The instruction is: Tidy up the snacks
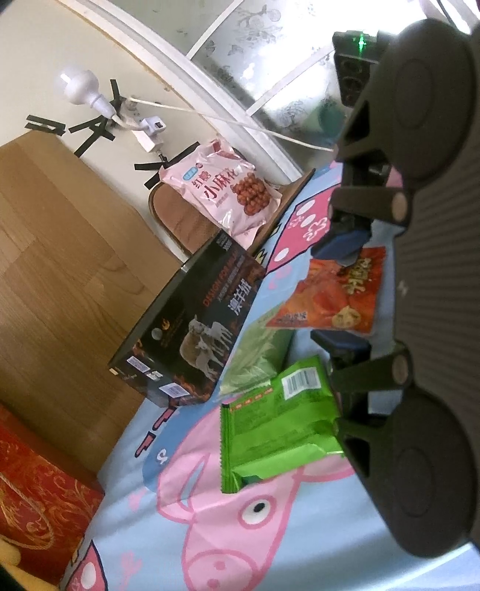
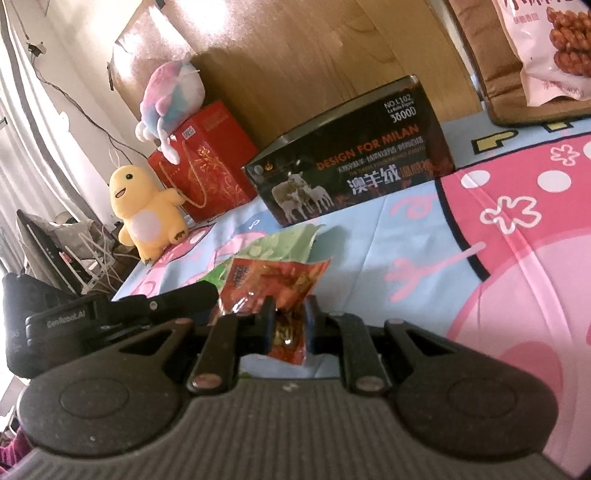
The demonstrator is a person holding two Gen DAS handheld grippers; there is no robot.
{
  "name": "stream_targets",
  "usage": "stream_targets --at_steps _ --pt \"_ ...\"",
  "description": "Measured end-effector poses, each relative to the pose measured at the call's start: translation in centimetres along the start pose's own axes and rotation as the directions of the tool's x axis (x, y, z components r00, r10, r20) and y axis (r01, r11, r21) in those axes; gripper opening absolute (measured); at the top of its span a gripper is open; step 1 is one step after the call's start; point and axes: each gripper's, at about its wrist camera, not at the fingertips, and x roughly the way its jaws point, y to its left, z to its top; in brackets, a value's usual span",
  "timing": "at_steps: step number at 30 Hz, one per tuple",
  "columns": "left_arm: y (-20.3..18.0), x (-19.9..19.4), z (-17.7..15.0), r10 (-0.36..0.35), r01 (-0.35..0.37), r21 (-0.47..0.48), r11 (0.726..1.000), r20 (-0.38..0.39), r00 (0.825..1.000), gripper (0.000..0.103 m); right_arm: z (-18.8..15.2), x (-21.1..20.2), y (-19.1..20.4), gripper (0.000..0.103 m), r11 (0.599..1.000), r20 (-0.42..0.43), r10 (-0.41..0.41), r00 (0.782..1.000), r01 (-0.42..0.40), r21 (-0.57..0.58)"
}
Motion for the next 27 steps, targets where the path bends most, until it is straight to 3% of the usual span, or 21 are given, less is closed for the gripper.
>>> stream_targets --at_steps 19,27 --pt "-0.5 -0.5 0.1 0.007 -0.008 0.018 1.0 0.025 1.0 0.041 -0.1 -0.2 0.4 0.017 0.999 0.024 0.003 1.0 -0.003 -0.033" --pt "-2.0 -1.0 3.9 -0.005 0.0 0.064 0.998 0.078 0.997 0.041 2.3 -0.8 2.4 0.017 0.995 0.089 0.033 0.995 -0.024 -0.1"
